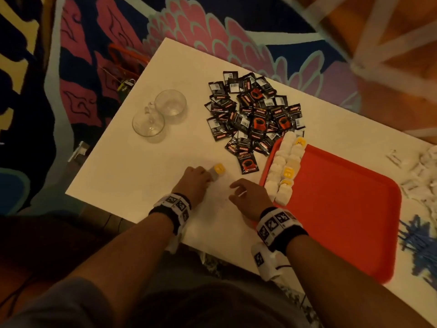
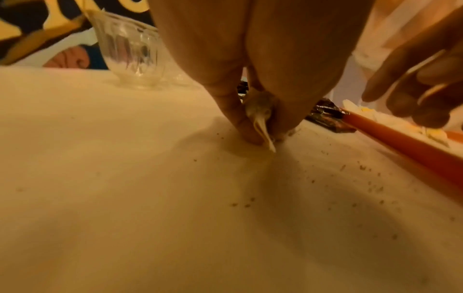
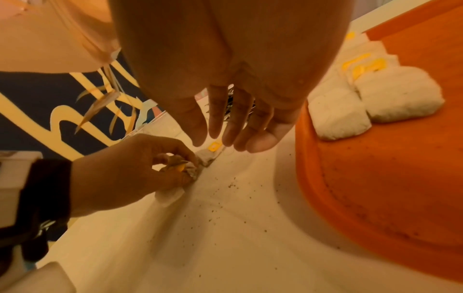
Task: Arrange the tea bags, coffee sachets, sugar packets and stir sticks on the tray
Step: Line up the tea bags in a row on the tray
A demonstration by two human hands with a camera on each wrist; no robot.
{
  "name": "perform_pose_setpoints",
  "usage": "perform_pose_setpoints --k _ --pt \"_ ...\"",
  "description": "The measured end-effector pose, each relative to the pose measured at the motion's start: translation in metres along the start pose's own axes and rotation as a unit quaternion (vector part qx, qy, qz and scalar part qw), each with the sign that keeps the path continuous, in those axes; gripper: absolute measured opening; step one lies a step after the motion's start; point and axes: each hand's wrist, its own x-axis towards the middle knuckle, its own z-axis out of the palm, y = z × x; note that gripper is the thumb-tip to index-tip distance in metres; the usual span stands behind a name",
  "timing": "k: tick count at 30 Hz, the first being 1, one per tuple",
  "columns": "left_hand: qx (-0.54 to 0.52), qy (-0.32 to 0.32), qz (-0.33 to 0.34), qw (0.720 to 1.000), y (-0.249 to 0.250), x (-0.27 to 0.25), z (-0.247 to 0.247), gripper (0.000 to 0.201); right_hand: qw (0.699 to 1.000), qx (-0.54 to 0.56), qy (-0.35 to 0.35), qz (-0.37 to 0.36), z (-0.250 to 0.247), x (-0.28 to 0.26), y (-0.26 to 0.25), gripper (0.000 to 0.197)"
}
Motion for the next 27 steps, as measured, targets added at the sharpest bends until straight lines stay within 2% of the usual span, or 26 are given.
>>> perform_pose_setpoints --k 4,7,9,12,14,16,18,19,22,23,27 --pt "-0.116 0.044 -0.052 0.991 0.007 0.008 -0.005 0.018 0.998 0.052 0.033 0.021 -0.007 -0.005 0.004 0.021" --pt "-0.242 0.038 -0.127 0.961 0.010 0.011 -0.013 0.011 0.997 0.061 0.044 0.030 -0.010 -0.007 0.006 0.018" --pt "-0.344 0.032 -0.153 0.926 0.010 0.014 -0.017 0.004 0.997 0.056 0.045 0.030 -0.012 -0.008 0.007 0.017" --pt "-0.503 0.037 -0.220 0.835 0.010 0.014 -0.024 0.018 0.997 0.058 0.046 0.035 -0.013 -0.008 0.006 0.017" --pt "-0.555 0.032 -0.252 0.792 0.008 0.015 -0.029 0.028 0.996 0.064 0.047 0.039 -0.014 -0.007 0.005 0.017" --pt "-0.573 0.020 -0.270 0.774 0.005 0.017 -0.031 0.032 0.995 0.072 0.050 0.042 -0.015 -0.007 0.004 0.017" --pt "-0.568 0.021 -0.298 0.767 0.007 0.022 -0.033 0.029 0.995 0.070 0.056 0.042 -0.016 -0.008 0.004 0.017" --pt "-0.543 0.026 -0.303 0.783 0.008 0.025 -0.033 0.029 0.995 0.070 0.058 0.043 -0.017 -0.008 0.004 0.017" --pt "-0.340 0.028 -0.253 0.905 0.013 0.037 -0.033 0.036 0.993 0.079 0.061 0.057 -0.018 -0.011 0.007 0.016" --pt "-0.285 0.025 -0.228 0.931 0.018 0.041 -0.032 0.034 0.993 0.075 0.063 0.060 -0.019 -0.012 0.008 0.016" --pt "-0.150 -0.020 -0.164 0.975 0.036 0.051 -0.022 0.041 0.991 0.078 0.069 0.080 -0.022 -0.016 0.013 0.017"
